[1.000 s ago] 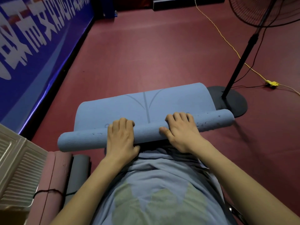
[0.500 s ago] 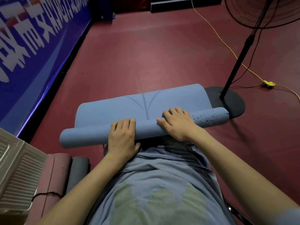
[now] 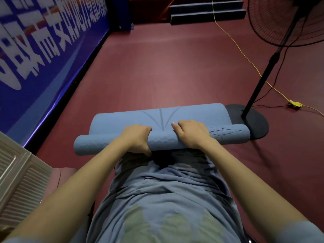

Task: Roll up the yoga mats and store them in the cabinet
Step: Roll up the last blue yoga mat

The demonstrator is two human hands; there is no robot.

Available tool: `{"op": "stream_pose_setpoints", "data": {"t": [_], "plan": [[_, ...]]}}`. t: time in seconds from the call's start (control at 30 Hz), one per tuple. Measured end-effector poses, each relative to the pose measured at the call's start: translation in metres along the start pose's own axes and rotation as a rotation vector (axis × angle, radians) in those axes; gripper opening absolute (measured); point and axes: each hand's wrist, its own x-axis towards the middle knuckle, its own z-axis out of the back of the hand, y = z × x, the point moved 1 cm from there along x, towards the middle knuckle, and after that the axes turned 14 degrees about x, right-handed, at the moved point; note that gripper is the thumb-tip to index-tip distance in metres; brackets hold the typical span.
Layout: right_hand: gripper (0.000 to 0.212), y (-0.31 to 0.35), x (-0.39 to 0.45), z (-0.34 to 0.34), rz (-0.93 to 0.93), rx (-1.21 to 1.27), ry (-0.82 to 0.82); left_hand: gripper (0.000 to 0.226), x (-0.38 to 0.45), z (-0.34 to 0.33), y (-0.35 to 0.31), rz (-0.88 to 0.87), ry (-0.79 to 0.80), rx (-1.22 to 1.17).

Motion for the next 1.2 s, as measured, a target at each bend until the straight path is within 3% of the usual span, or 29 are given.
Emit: {"op": "stream_pose_setpoints", "data": {"t": [0.1, 0.23, 0.57, 0.8, 0.97, 1.2], "plan": [[0.053, 0.000, 0.006, 0.000, -0.027, 0.020, 0.004, 0.061, 0.003, 0.009, 0.005, -0.020, 0.078, -0.048], [0.054, 0.005, 0.000, 0.004, -0.037, 0.050, 0.004, 0.064, -0.007, 0.010, 0.002, 0.003, 0.055, -0.012], [0.049, 0.017, -0.092, 0.006, 0.072, 0.072, 0.038, 0.052, -0.085, 0.003, -0.038, -0.010, 0.058, 0.094], [0.051, 0.016, -0.128, -0.015, 0.094, -0.064, -0.058, 0.051, -0.096, -0.003, -0.040, -0.023, 0.078, 0.011], [0.050, 0.014, -0.129, -0.023, 0.085, -0.087, -0.145, 0.054, -0.081, 0.007, -0.032, -0.038, 0.194, -0.084], [0.063, 0.016, -0.141, -0.026, 0.115, -0.065, -0.103, 0.054, -0.076, 0.008, -0.029, -0.038, 0.229, -0.129]]}}
